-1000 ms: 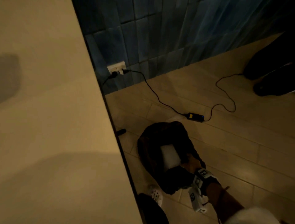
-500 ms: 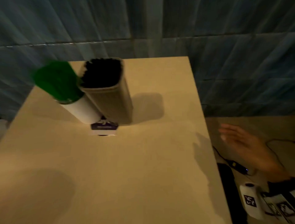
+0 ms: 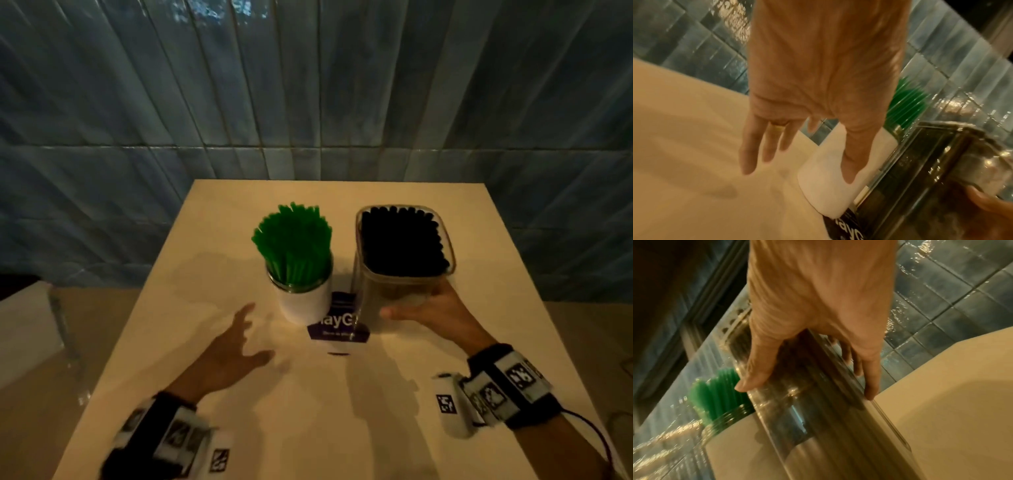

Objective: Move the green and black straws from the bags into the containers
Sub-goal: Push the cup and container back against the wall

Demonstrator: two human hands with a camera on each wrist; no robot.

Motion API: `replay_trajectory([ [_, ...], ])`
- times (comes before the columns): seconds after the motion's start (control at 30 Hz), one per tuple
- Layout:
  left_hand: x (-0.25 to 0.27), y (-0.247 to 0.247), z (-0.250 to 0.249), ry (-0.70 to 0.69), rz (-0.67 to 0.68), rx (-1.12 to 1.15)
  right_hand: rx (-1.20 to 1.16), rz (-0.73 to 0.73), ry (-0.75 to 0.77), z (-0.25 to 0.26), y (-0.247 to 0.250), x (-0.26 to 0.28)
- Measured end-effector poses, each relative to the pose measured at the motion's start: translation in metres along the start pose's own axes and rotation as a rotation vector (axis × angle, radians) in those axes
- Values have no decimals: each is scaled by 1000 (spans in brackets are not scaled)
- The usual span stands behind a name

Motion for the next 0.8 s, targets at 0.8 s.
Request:
replay_trajectory([
  [0.8, -117, 145, -88, -289, -645, 84, 80, 104, 63, 35, -13, -148],
])
Point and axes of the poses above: each hand's wrist, its own x-axis away from the middle knuckle, its own y-axis out of the back of the hand, z = x × y, the point moved 8 cm from there along -x, towards the middle knuckle, and after that the axes turned 11 degrees about z, right-handed, at the moved point
